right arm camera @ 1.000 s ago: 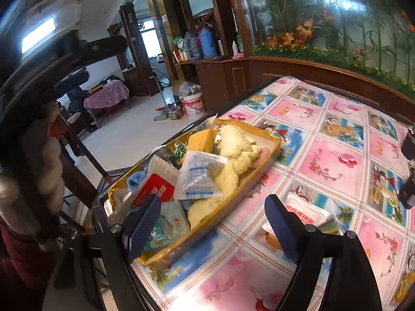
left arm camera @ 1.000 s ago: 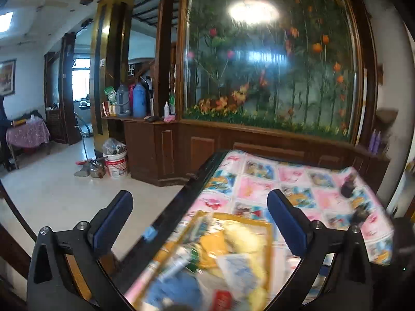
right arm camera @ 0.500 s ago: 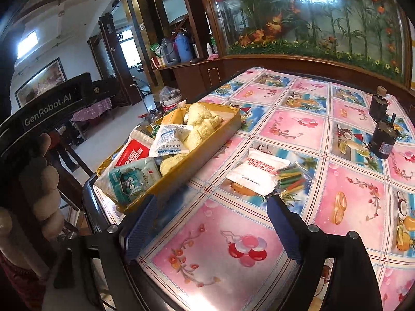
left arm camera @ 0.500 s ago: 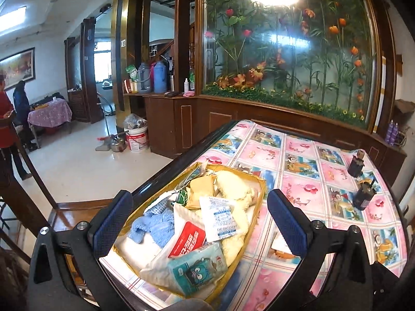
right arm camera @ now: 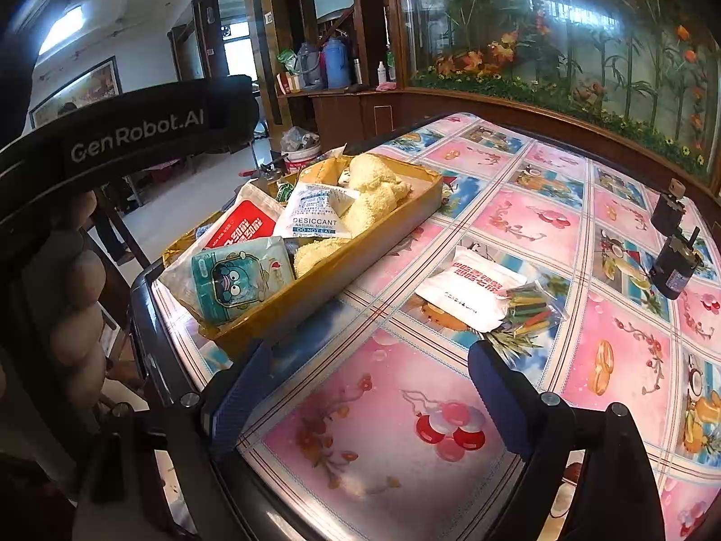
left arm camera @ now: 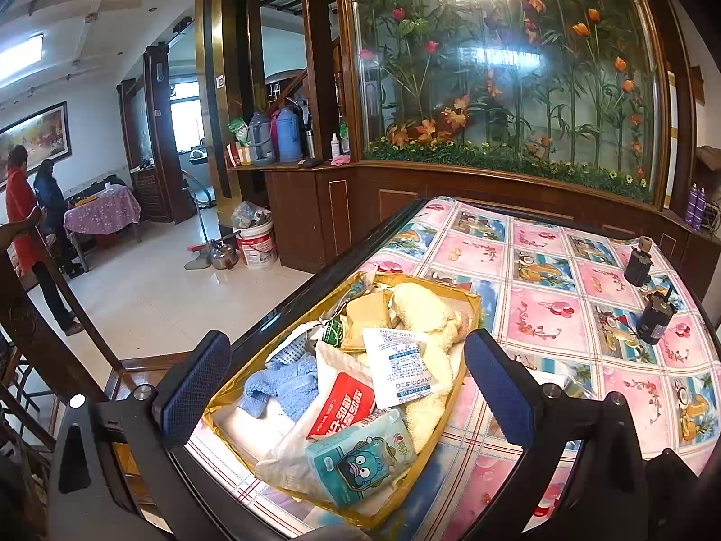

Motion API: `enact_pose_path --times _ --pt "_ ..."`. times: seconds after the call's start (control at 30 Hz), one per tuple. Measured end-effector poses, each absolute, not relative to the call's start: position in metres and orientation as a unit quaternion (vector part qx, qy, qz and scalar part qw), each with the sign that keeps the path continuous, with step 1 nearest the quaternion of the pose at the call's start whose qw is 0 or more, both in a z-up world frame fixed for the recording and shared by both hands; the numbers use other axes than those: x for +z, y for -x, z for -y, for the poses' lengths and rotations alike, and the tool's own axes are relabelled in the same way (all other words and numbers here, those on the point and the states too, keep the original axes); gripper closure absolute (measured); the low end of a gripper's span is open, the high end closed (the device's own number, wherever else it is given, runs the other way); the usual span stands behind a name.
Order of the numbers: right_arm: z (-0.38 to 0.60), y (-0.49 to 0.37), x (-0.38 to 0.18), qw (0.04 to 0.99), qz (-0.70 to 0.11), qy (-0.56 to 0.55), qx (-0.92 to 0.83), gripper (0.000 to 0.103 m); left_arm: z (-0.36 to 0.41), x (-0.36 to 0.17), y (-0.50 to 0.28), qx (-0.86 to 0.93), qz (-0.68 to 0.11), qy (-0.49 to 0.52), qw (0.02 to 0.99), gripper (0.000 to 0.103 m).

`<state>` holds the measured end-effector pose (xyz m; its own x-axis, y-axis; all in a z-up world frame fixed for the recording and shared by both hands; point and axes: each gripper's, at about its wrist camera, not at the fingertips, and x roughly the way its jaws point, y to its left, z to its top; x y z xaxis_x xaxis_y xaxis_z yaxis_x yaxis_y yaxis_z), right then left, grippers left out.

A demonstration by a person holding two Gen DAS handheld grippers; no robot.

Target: Organize soft objects

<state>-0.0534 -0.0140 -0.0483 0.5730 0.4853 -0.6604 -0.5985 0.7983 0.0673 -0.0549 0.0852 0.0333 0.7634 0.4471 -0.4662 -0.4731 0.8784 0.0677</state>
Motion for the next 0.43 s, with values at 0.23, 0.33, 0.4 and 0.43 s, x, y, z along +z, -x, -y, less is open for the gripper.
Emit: enact_pose_path --times 0.23,0.33,0.4,0.43 --pt "0.002 0.051 -0.053 0.879 -0.351 0.096 0.309 0.012 -0.095 0.026 0.052 0.243 -0.253 0.040 0.935 0.000" --pt "-0.001 0.050 -0.053 0.877 -0.352 0.095 0.311 0.012 -0.098 0.023 0.052 0.246 -0.257 0.044 0.934 0.000" --pt "-0.001 0.048 -0.054 0.877 -0.355 0.093 0.311 0.012 -0.100 0.022 0.052 0.246 -0.259 0.047 0.933 0.000" --pt "0.000 0.046 -0.054 0.877 -0.356 0.089 0.311 0.012 -0.101 0.022 0.052 0.245 -0.261 0.048 0.932 0.000"
